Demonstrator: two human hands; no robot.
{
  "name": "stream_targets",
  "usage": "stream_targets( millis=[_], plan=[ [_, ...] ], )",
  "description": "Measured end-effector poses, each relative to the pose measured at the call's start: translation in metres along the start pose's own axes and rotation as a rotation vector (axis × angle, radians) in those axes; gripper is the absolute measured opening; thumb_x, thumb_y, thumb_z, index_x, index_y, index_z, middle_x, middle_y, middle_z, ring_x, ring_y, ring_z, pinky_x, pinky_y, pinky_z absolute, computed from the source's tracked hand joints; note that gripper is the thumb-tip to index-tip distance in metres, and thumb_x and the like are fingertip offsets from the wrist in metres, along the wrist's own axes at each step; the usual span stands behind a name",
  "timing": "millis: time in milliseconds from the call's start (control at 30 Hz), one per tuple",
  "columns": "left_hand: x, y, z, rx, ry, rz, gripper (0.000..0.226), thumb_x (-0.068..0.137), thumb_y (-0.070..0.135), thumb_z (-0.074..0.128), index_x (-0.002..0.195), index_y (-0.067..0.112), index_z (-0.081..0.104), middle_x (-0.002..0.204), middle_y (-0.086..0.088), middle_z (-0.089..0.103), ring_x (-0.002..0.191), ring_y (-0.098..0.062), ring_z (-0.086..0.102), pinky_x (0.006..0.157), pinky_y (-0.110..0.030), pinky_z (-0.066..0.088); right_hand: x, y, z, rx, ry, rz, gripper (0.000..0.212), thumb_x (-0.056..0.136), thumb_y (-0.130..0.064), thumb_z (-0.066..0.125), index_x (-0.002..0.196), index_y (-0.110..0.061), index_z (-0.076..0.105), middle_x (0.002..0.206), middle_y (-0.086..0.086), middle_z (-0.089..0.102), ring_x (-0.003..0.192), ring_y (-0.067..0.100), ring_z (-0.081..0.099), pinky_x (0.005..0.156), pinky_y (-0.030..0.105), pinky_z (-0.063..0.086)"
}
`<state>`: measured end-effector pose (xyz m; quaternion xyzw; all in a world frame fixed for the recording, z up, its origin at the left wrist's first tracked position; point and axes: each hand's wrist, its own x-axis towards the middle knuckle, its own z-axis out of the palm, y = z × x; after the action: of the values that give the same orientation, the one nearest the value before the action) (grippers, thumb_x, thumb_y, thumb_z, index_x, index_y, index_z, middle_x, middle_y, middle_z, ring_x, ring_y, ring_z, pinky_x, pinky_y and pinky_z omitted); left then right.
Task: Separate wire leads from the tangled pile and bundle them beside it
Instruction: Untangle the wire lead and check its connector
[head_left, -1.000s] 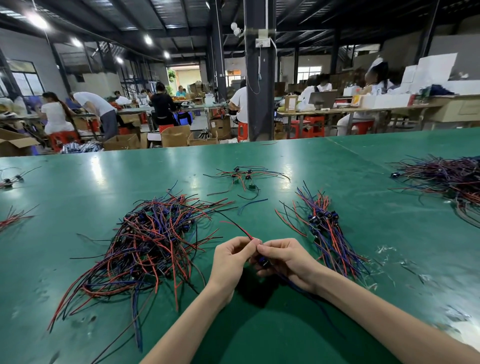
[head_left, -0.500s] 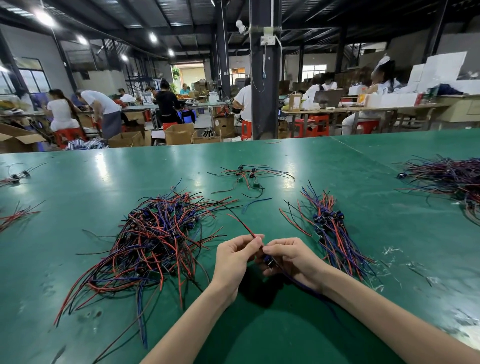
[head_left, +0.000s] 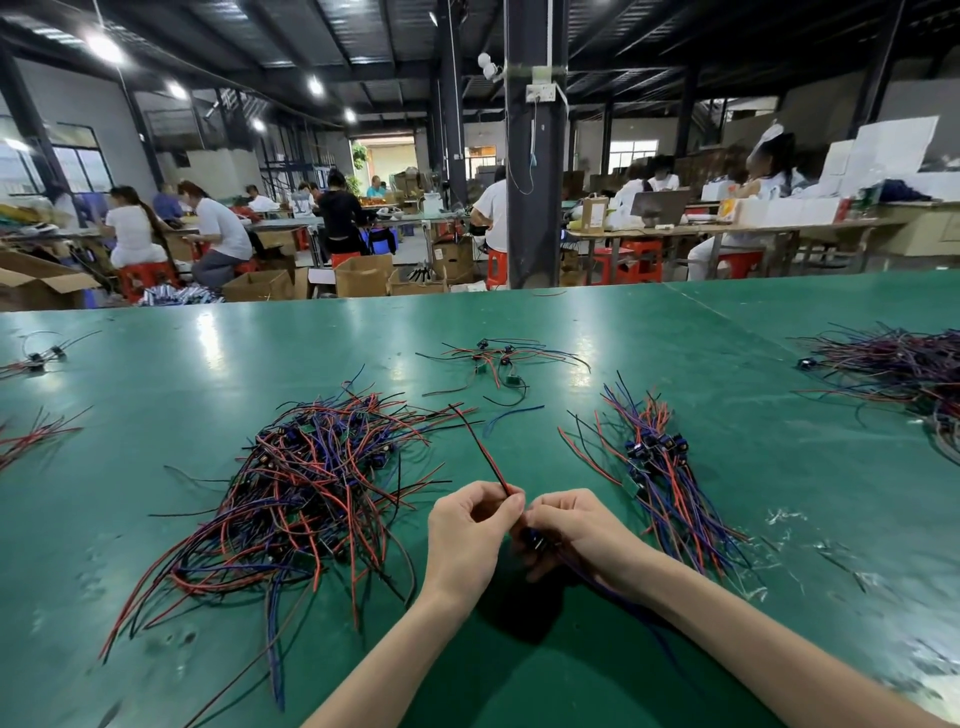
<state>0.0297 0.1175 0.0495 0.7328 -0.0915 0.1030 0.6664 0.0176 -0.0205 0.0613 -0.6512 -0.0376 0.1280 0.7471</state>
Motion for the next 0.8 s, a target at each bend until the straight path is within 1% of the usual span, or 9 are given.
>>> stream_targets(
  millis=[233,367,467,600,733,800],
  plan=[
    [0.002,0.002,-0.001,0.024,0.022,-0.002,0.013,0.078,0.012,0.075,0.067,0.017,0.071,0.06,0.008,0.066,0.057,-0.001,0.054,0.06,-0.013,0.045,-0.001,-0.002,0.003,-0.025,0.011,0.002,0.029,0.091,0.001,0.048,0.066,-0.003,0.061,0.062,0.015,0.058,0.049,0.021,0.057,0.044,0.027,0.05],
    [0.006,0.006,-0.002,0.063,0.084,0.021,0.014,0.077,0.014,0.076,0.065,0.016,0.071,0.06,0.007,0.067,0.055,-0.001,0.053,0.059,-0.014,0.044,0.002,-0.006,0.007,-0.056,0.062,-0.019,0.028,0.091,-0.001,0.048,0.067,-0.004,0.062,0.059,0.012,0.058,0.047,0.019,0.056,0.043,0.026,0.049],
    [0.011,0.007,-0.006,0.072,0.12,0.018,0.012,0.077,0.016,0.077,0.066,0.016,0.072,0.058,0.009,0.065,0.054,0.0,0.051,0.058,-0.014,0.043,0.002,-0.007,0.009,-0.065,0.072,-0.028,0.026,0.091,-0.002,0.05,0.067,-0.003,0.061,0.059,0.013,0.057,0.046,0.018,0.054,0.042,0.025,0.048],
    [0.019,0.006,-0.015,0.057,0.184,0.007,0.011,0.077,0.016,0.077,0.068,0.013,0.073,0.061,0.002,0.066,0.055,-0.004,0.05,0.06,-0.02,0.044,0.001,-0.008,0.01,-0.081,0.064,-0.018,0.023,0.088,-0.001,0.053,0.067,-0.002,0.061,0.06,0.013,0.057,0.044,0.016,0.053,0.042,0.025,0.049],
    [0.023,0.007,-0.019,0.066,0.22,0.007,0.013,0.077,0.017,0.077,0.065,0.018,0.072,0.059,0.005,0.065,0.053,-0.002,0.049,0.057,-0.017,0.043,0.001,-0.011,0.011,-0.083,0.057,-0.018,0.025,0.088,-0.001,0.054,0.065,-0.004,0.062,0.06,0.012,0.059,0.045,0.015,0.053,0.043,0.024,0.049],
    [0.028,0.005,-0.026,0.052,0.263,-0.011,0.015,0.077,0.017,0.077,0.064,0.022,0.071,0.06,0.004,0.065,0.055,-0.004,0.049,0.059,-0.02,0.044,0.0,-0.01,0.011,-0.095,0.048,-0.01,0.026,0.088,-0.002,0.054,0.064,-0.005,0.063,0.06,0.012,0.06,0.045,0.014,0.054,0.044,0.024,0.049]
  ],
)
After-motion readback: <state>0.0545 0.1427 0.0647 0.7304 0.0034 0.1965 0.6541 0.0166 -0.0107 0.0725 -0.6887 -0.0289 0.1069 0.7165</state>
